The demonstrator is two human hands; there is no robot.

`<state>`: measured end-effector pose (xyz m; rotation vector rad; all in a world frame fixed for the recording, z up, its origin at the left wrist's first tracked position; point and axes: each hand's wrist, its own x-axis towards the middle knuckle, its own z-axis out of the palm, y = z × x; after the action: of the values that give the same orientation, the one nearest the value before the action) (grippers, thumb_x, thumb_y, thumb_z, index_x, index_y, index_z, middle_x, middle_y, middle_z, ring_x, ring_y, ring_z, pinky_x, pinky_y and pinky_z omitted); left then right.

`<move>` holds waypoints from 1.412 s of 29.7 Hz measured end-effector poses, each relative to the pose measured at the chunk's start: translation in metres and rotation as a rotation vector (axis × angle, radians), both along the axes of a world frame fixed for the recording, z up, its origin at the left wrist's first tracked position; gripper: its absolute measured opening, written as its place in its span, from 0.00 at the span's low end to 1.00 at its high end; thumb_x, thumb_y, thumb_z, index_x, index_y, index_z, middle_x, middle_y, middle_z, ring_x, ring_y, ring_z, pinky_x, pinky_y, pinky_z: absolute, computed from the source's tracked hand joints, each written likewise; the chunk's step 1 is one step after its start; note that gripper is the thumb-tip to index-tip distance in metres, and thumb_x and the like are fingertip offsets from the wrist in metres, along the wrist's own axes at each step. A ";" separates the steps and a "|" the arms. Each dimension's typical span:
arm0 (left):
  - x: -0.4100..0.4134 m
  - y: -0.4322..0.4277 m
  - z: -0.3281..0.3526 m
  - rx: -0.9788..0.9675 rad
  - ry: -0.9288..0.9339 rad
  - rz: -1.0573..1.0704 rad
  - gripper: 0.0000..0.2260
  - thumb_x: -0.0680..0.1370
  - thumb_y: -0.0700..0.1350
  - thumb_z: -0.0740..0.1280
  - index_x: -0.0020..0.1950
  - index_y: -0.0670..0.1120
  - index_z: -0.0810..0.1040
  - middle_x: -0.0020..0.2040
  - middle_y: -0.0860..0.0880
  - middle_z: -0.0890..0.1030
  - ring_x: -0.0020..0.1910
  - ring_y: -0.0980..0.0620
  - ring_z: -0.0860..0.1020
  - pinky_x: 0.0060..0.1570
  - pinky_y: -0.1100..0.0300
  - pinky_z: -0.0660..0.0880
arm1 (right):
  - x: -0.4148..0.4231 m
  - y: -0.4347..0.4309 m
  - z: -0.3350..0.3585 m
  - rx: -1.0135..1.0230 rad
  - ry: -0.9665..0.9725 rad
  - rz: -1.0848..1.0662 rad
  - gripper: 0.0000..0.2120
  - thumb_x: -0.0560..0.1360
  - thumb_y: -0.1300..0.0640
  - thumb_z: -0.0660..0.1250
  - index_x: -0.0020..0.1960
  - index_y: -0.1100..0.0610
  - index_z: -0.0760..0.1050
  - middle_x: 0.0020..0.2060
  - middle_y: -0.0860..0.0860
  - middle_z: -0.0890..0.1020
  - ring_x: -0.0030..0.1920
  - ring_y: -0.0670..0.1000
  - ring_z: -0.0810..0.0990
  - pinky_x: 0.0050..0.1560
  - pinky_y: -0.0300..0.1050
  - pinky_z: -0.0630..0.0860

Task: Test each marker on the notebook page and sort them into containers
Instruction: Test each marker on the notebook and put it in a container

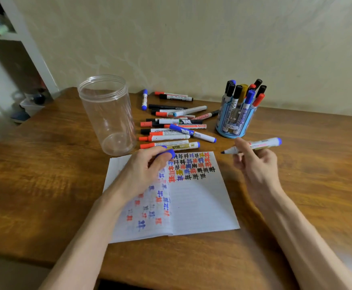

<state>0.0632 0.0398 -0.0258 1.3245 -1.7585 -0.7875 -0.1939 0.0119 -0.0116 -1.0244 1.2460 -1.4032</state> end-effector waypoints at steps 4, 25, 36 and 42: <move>-0.015 -0.001 0.001 -0.027 -0.052 -0.035 0.14 0.83 0.56 0.63 0.64 0.52 0.81 0.54 0.58 0.84 0.53 0.56 0.81 0.50 0.52 0.81 | 0.006 0.005 -0.001 0.034 0.216 0.168 0.15 0.77 0.45 0.75 0.44 0.57 0.83 0.31 0.46 0.81 0.32 0.45 0.76 0.38 0.42 0.72; -0.019 0.000 -0.011 -0.152 -0.333 0.037 0.11 0.81 0.58 0.66 0.57 0.55 0.81 0.43 0.61 0.82 0.43 0.59 0.80 0.39 0.70 0.73 | 0.003 0.009 -0.021 -0.100 0.505 0.092 0.11 0.80 0.53 0.73 0.40 0.55 0.83 0.34 0.42 0.87 0.34 0.40 0.83 0.34 0.34 0.75; -0.019 0.001 -0.011 -0.152 -0.337 0.034 0.11 0.81 0.58 0.65 0.57 0.54 0.81 0.42 0.59 0.83 0.41 0.59 0.81 0.42 0.58 0.79 | 0.002 0.009 -0.026 -0.100 0.575 0.095 0.08 0.78 0.52 0.74 0.43 0.55 0.85 0.39 0.45 0.88 0.41 0.47 0.87 0.45 0.53 0.85; -0.017 0.000 -0.014 -0.158 -0.335 0.028 0.13 0.80 0.60 0.65 0.58 0.55 0.81 0.42 0.58 0.83 0.41 0.58 0.81 0.42 0.54 0.80 | 0.003 0.009 -0.026 -0.120 0.605 0.107 0.09 0.78 0.52 0.74 0.42 0.56 0.84 0.38 0.45 0.88 0.40 0.50 0.87 0.44 0.56 0.85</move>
<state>0.0458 0.0396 -0.0398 1.4308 -2.0100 -0.4169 -0.1910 0.0212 -0.0380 -1.6531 1.5128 -1.1282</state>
